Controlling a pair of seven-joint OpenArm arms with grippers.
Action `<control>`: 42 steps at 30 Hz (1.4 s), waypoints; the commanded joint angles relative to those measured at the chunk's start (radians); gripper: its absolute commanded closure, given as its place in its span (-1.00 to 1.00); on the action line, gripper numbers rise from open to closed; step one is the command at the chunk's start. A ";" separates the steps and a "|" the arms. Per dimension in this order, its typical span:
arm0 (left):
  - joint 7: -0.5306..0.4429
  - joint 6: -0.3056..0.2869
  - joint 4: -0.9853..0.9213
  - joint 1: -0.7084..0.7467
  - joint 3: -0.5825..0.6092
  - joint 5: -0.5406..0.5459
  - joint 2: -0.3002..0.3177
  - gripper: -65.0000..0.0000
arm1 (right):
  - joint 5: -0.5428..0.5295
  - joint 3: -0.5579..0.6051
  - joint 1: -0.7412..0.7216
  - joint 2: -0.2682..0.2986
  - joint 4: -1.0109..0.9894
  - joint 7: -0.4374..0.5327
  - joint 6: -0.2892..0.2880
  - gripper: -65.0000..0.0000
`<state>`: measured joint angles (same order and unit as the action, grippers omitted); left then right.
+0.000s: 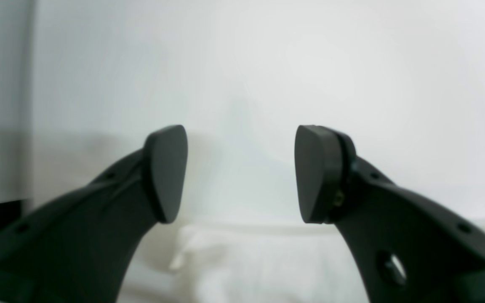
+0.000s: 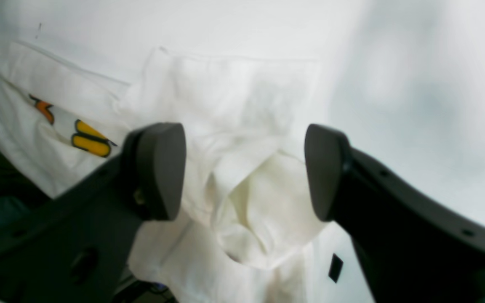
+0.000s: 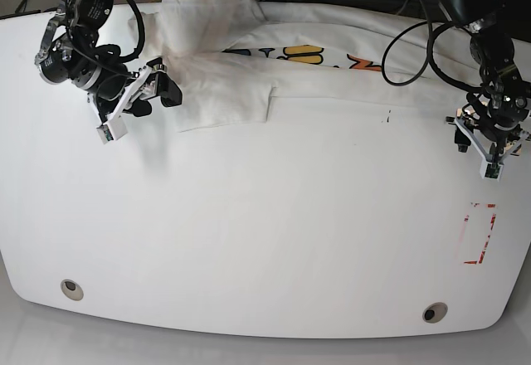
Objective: Layout the t-shirt on the table in an organized manner, then fold the t-shirt properly
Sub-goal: 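Reposition the left gripper along the folded shirt edge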
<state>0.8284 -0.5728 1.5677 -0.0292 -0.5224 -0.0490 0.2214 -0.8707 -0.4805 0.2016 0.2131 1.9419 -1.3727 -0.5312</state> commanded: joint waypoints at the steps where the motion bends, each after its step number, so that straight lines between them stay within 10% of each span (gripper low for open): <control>1: -0.017 0.004 -0.037 -0.025 -0.003 -0.001 0.017 -0.15 | -0.025 -0.004 -0.008 0.012 0.015 0.016 -0.002 -0.31; 42: -0.057 -0.002 0.191 0.268 -0.014 -0.062 0.013 -0.15 | -0.026 -0.005 -0.004 0.013 0.015 0.016 -0.004 -0.31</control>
<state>0.7845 -0.5774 1.7367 0.2390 -0.5293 -0.1116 0.2195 -0.8719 -0.4805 0.2035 0.2138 1.9419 -1.3727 -0.5316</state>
